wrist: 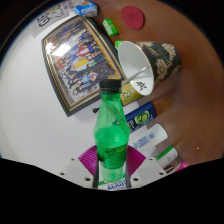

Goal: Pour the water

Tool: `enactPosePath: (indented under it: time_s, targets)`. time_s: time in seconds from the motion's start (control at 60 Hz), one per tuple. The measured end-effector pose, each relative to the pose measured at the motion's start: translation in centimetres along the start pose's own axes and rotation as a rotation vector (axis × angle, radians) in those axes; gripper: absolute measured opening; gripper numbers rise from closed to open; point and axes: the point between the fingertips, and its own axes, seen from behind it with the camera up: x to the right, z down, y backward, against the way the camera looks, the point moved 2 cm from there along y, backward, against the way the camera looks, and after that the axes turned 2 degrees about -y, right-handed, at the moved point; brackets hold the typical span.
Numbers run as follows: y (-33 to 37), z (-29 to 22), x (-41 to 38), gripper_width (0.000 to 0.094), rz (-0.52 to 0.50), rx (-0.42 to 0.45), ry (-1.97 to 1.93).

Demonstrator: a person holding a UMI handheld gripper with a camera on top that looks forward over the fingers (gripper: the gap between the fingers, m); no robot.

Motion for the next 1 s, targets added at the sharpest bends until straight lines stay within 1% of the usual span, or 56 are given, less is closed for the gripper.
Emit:
enactPosePath:
  time_s: [0.167,0.283,0.383,0.45,0.5,0.617,0.767,0.817,0.883,0.95,1.0]
  targets:
    - [0.0,-0.5,0.6,0.0364,0.018,-0.009,-0.027]
    - [0.5,-0.1,-0.1,0.0364,0.039,-0.023,0.034]
    - [1.0,0.3,-1.7,0.0364,0.081,-0.043,0.234]
    - [1.7,0.1,-4.1,0.0365,0.081,-0.053,0.418]
    - [2.0,-0.2,-6.4,0.0364,0.082,-0.042,0.566]
    - [3.8,-2.8,-12.8,0.0363,0.051,0.011,0.919]
    - [6.3,-7.8,-19.3,0.0362,0.078,0.135,1.391]
    - [6.1,-10.0,-20.2,0.0362,0.126,0.191,1.545]
    - [6.7,-13.2,-20.5,0.0360,0.194,0.241,1.725]
    - [7.4,-16.5,-19.3,0.0361,0.248,0.254,1.847]
    - [7.1,-18.8,-17.9,0.0361,0.305,0.244,1.885]
